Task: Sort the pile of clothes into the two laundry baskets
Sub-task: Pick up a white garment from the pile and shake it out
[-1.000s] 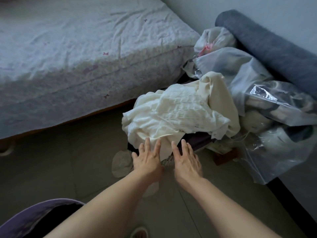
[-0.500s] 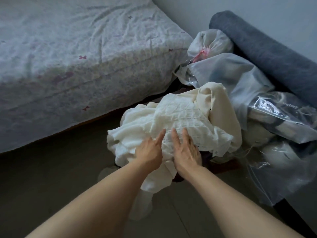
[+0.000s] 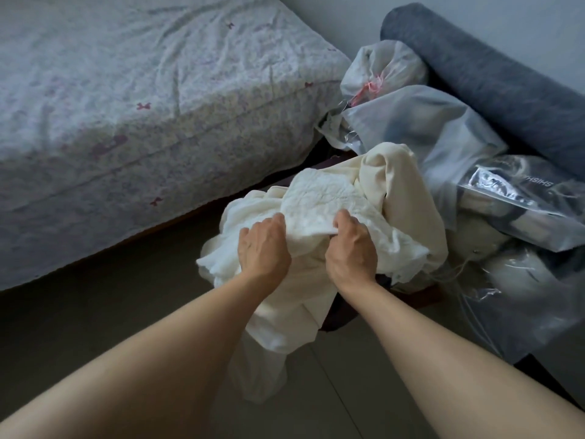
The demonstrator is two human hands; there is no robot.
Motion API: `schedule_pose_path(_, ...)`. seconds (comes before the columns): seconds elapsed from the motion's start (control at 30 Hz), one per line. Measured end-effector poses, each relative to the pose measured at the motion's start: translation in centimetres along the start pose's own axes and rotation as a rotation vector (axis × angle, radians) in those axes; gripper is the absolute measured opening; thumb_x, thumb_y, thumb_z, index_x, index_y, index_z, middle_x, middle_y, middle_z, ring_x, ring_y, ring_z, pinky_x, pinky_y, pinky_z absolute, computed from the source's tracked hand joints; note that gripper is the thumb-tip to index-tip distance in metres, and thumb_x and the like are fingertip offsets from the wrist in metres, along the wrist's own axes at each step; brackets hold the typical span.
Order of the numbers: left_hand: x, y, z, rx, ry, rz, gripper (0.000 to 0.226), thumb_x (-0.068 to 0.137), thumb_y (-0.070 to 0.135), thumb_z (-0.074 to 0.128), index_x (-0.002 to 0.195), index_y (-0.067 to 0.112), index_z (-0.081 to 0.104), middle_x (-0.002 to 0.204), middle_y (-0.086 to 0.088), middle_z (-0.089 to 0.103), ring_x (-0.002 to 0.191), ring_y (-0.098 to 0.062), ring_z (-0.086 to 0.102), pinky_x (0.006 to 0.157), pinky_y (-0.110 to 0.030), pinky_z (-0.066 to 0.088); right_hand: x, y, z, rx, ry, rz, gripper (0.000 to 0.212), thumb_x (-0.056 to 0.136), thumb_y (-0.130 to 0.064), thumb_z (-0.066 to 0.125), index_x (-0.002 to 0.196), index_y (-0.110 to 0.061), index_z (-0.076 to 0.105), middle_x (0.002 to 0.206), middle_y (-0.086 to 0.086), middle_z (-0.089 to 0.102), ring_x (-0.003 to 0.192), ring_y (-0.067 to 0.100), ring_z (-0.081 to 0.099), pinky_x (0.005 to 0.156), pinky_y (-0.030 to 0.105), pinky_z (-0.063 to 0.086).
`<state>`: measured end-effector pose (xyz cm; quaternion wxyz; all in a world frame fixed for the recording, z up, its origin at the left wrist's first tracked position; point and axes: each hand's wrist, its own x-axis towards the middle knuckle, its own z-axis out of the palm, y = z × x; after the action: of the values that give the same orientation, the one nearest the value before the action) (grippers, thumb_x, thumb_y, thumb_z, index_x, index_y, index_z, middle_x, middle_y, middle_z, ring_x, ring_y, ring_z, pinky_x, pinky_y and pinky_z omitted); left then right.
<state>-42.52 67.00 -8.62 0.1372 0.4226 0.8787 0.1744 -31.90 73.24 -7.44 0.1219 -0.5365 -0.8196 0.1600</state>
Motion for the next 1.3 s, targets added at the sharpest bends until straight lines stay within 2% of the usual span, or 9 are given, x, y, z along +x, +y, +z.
schedule_pose_path(0.1, 0.5, 1.3, -1.8, 0.011, -0.01, -0.074, 0.032, 0.08, -0.006, 0.041, 0.099, 0.02, 0.045, 0.08, 0.0, 0.051, 0.093, -0.024, 0.048, 0.105, -0.041, 0.029, 0.5, -1.5, -3.2, 0.21, 0.188, 0.059, 0.023, 0.085, 0.01, 0.032, 0.091, -0.009, 0.042, 0.081, 0.009, 0.051, 0.076, 0.029, 0.051, 0.062, 0.036, 0.032)
schedule_pose_path(0.2, 0.8, 2.9, -3.6, -0.015, 0.033, -0.09, 0.03, 0.086, 0.005, 0.041, 0.105, 0.02, 0.058, 0.095, -0.004, 0.058, 0.103, -0.027, 0.05, 0.099, -0.041, 0.032, 1.1, -2.2, -6.2, 0.325, 0.319, 0.047, 0.026, 0.087, 0.009, 0.034, 0.102, -0.002, 0.051, 0.093, 0.017, 0.063, 0.087, 0.036, 0.057, 0.065, 0.027, 0.027)
schedule_pose_path(0.33, 1.2, 6.4, -7.3, -0.344, 0.011, -0.183, 0.023, 0.088, 0.01, 0.039, 0.099, 0.012, 0.058, 0.098, -0.011, 0.062, 0.095, -0.032, 0.055, 0.077, -0.039, 0.041, 1.3, -2.7, -9.9, 0.291, 0.152, -0.025, 0.039, 0.082, 0.002, 0.044, 0.119, -0.009, 0.052, 0.118, 0.012, 0.058, 0.111, 0.029, 0.053, 0.089, 0.033, 0.04)
schedule_pose_path(0.47, 0.3, 10.7, -10.7, -0.464, -0.033, -0.061, 0.016, 0.085, 0.021, 0.05, 0.086, 0.015, 0.065, 0.092, -0.01, 0.068, 0.095, -0.031, 0.063, 0.079, -0.038, 0.051, 0.2, -2.9, -12.6, 0.108, 0.035, -0.285, 0.071, 0.075, -0.012, 0.064, 0.141, -0.019, 0.038, 0.137, 0.007, 0.045, 0.128, 0.025, 0.04, 0.11, 0.04, 0.029)
schedule_pose_path(0.63, -1.6, 15.4, -14.1, -0.601, -0.024, 0.058, 0.024, 0.081, 0.033, 0.061, 0.1, 0.018, 0.057, 0.1, -0.006, 0.065, 0.098, -0.025, 0.06, 0.087, -0.037, 0.049, 0.2, -3.2, -17.6, 0.211, 0.191, -0.156, 0.022, 0.087, -0.01, 0.053, 0.108, -0.009, 0.061, 0.107, 0.013, 0.066, 0.102, 0.029, 0.06, 0.084, 0.034, 0.043)
schedule_pose_path(0.73, -2.8, 17.0, -15.6, -0.729, -0.089, 0.134, 0.032, 0.071, 0.042, 0.062, 0.094, 0.022, 0.051, 0.094, -0.005, 0.065, 0.092, -0.025, 0.061, 0.079, -0.038, 0.048, -0.1, -2.7, -21.1, 0.329, 0.246, -0.022, 0.017, 0.089, -0.009, 0.049, 0.097, -0.006, 0.064, 0.1, 0.014, 0.069, 0.095, 0.03, 0.061, 0.072, 0.029, 0.036)
schedule_pose_path(0.83, -4.7, 17.2, -15.3, -0.432, -0.166, 0.263, 0.033, 0.074, 0.03, 0.061, 0.102, 0.022, 0.047, 0.09, -0.007, 0.063, 0.086, -0.031, 0.061, 0.071, -0.04, 0.048, -0.6, -2.1, -24.8, 0.398, 0.335, 0.126, 0.024, 0.087, 0.0, 0.045, 0.101, -0.003, 0.063, 0.106, 0.016, 0.068, 0.101, 0.032, 0.059, 0.077, 0.027, 0.036)
schedule_pose_path(0.93, -6.0, 16.5, -14.7, -0.081, -0.041, 0.275, 0.028, 0.076, 0.018, 0.058, 0.103, 0.018, 0.05, 0.095, -0.006, 0.064, 0.095, -0.033, 0.06, 0.069, -0.033, 0.04, -1.1, -1.5, -28.0, 0.496, 0.453, 0.24, 0.028, 0.085, 0.003, 0.04, 0.102, -0.003, 0.062, 0.107, 0.015, 0.067, 0.102, 0.032, 0.058, 0.087, 0.033, 0.04)
schedule_pose_path(1.3, -8.3, 21.9, -20.1, 0.008, -0.054, 0.063, 0.035, 0.087, 0.01, 0.044, 0.112, 0.019, 0.067, 0.115, -0.01, 0.063, 0.111, -0.031, 0.058, 0.09, -0.037, 0.044, -6.0, 4.8, -37.1, 0.465, 0.658, 0.542, 0.026, 0.096, -0.018, 0.043, 0.11, -0.004, 0.06, 0.117, 0.017, 0.063, 0.112, 0.033, 0.056, 0.076, 0.033, 0.038)
